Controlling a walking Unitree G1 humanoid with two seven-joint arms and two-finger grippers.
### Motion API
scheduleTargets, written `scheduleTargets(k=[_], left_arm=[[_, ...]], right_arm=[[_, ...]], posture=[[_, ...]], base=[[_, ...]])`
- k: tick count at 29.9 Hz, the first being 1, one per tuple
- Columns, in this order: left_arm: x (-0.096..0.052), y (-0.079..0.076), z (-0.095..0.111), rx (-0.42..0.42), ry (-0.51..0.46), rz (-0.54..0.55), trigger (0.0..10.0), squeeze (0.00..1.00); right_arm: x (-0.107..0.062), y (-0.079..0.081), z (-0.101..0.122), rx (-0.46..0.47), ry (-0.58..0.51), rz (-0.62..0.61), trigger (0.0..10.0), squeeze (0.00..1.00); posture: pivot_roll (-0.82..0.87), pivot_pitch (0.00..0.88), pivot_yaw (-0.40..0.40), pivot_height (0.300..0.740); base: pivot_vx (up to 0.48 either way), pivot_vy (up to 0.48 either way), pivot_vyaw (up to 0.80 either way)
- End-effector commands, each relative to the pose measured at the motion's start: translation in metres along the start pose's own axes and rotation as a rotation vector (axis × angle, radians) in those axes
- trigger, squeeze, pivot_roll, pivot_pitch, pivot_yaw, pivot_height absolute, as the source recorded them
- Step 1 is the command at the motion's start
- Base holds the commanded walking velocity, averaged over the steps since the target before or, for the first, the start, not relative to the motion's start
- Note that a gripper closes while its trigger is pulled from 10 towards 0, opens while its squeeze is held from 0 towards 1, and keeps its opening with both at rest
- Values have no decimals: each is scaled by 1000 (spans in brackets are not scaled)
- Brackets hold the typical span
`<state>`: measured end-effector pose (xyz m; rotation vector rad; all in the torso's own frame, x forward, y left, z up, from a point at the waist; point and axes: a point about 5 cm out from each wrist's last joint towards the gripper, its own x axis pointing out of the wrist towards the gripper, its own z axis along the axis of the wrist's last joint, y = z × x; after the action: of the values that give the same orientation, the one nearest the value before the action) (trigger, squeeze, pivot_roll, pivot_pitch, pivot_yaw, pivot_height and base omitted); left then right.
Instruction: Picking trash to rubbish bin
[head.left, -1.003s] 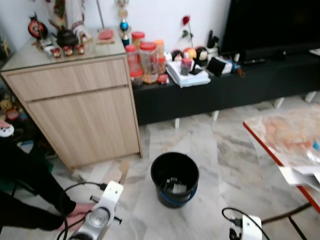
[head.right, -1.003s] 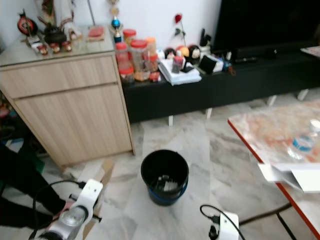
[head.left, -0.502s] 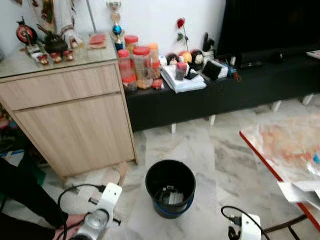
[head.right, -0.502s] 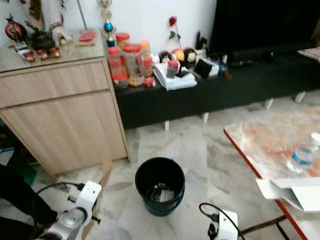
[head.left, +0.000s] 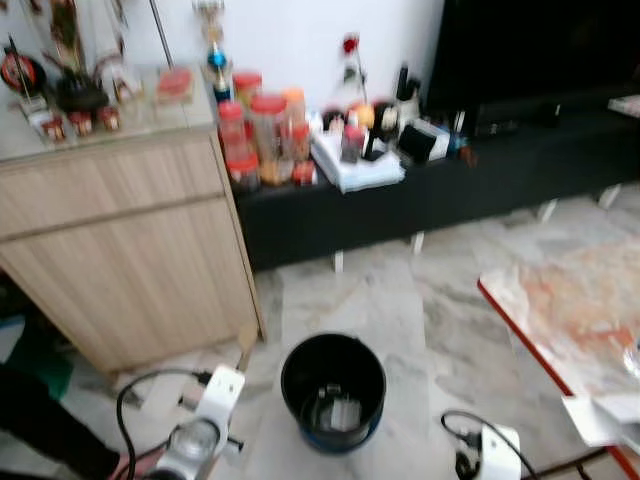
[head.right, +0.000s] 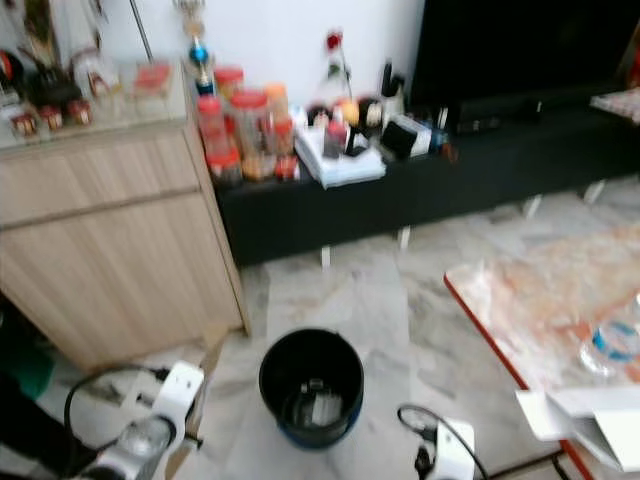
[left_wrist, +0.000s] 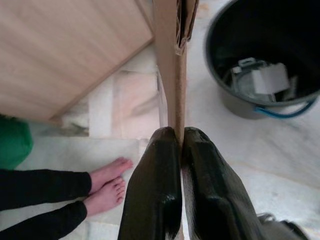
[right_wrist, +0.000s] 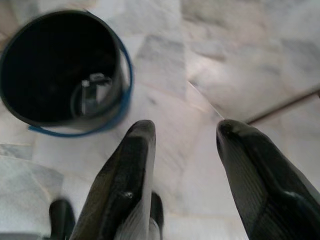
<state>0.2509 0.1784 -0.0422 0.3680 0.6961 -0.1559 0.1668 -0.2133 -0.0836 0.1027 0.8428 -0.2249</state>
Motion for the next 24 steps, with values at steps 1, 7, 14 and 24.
scheduleTargets(k=[1, 7, 14, 24], left_arm=[[-2, 11, -6, 13, 23, 26, 10000, 0], [-2, 11, -6, 11, 23, 26, 10000, 0], [-2, 11, -6, 11, 20, 25, 10000, 0], [-1, 10, -4, 12, 15, 24, 10000, 0]], right_arm=[[1, 12, 1, 4, -4, 31, 10000, 0], [1, 12, 1, 4, -3, 30, 10000, 0], [1, 13, 1, 3, -1, 38, 10000, 0], [1, 14, 1, -12, 5, 52, 10000, 0]], posture=[[62, 6, 1, 740], [62, 7, 0, 740], [62, 7, 0, 740], [62, 7, -1, 740]], base=[[345, 0, 0], [342, 0, 0], [342, 0, 0], [342, 0, 0]])
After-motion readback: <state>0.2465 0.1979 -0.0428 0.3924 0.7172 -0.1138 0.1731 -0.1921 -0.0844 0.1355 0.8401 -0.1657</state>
